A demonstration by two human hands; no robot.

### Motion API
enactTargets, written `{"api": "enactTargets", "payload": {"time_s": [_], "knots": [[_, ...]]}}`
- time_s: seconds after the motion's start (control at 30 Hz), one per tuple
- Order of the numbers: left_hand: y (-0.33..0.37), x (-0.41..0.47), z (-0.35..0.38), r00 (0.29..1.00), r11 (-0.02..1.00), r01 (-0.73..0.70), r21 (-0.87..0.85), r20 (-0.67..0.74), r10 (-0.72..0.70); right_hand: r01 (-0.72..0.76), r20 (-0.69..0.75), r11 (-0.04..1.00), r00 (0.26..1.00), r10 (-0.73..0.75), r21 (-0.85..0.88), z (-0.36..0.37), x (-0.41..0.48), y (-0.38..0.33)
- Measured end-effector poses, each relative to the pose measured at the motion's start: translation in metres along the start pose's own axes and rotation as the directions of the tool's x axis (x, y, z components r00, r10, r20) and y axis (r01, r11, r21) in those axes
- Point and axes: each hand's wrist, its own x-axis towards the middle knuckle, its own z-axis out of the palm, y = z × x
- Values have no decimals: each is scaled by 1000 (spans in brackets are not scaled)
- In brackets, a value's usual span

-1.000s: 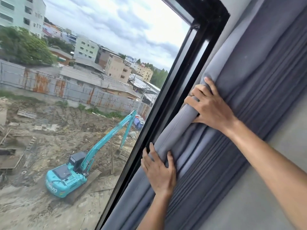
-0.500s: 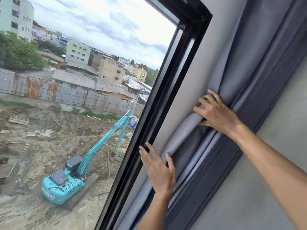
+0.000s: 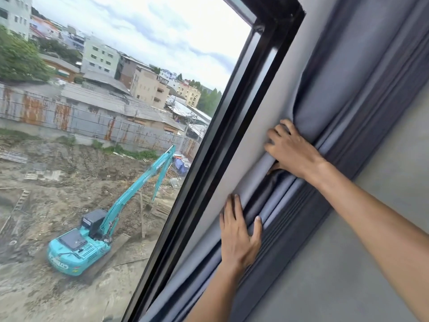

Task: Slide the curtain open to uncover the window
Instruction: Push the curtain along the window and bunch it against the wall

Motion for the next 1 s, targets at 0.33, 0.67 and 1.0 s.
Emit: {"api": "enactTargets", "payload": {"time_s": [0.33,0.67,1.0], "knots": [[2,5,31,993,997,10,-81,118,-1,8,-107,1000,994,-6,13,35,-3,12],[-1,19,51,983,993,-18,-114,178,38,13,-106,997,994,-6,71,59,-7,29],[-1,23,27,982,998,-45,-46,179,52,-57,-44,983,997,66,173,41,-8,18]]}}
